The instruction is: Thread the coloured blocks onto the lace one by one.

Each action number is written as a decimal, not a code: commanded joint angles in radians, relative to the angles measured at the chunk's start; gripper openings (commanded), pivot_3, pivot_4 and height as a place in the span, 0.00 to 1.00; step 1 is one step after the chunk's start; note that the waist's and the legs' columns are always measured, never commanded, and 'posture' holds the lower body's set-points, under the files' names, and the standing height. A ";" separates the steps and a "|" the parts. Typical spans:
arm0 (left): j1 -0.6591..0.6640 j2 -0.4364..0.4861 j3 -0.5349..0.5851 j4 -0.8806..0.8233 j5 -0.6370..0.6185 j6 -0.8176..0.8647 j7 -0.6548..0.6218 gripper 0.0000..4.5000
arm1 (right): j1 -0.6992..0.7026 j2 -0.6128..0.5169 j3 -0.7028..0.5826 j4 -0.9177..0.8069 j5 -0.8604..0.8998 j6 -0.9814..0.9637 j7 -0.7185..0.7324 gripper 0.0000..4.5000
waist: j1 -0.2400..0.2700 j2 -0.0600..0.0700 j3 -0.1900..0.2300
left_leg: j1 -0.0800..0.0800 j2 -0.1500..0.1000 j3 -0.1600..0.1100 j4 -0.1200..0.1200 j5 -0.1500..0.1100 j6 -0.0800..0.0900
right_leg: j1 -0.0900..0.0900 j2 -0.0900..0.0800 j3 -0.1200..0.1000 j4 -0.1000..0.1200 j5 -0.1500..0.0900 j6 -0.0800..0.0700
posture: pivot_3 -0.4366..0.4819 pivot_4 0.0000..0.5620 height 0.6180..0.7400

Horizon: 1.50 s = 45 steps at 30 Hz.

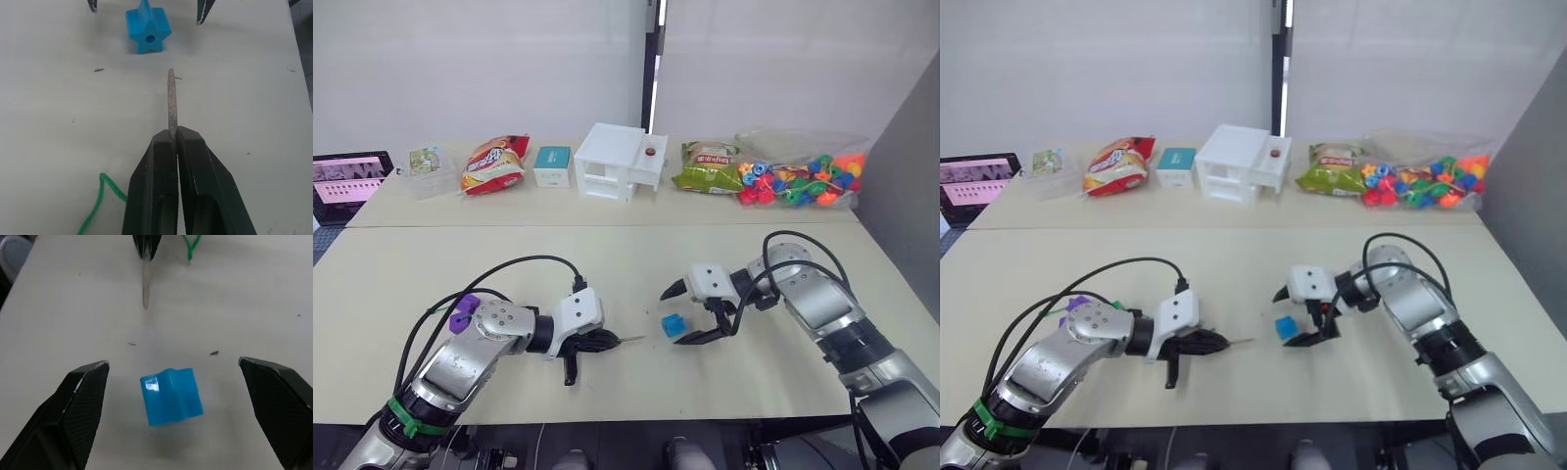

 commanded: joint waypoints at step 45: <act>-0.271 -0.005 -0.172 -0.039 0.015 0.239 0.010 0.00 | 0.238 0.013 -0.039 -0.403 -0.113 0.353 -0.203 0.29 | -0.001 0.000 0.000 | 0.001 0.000 0.001 0.001 0.000 0.000 | 0.000 0.001 0.002 0.001 0.001 0.000 | 0.48 0.27 1.00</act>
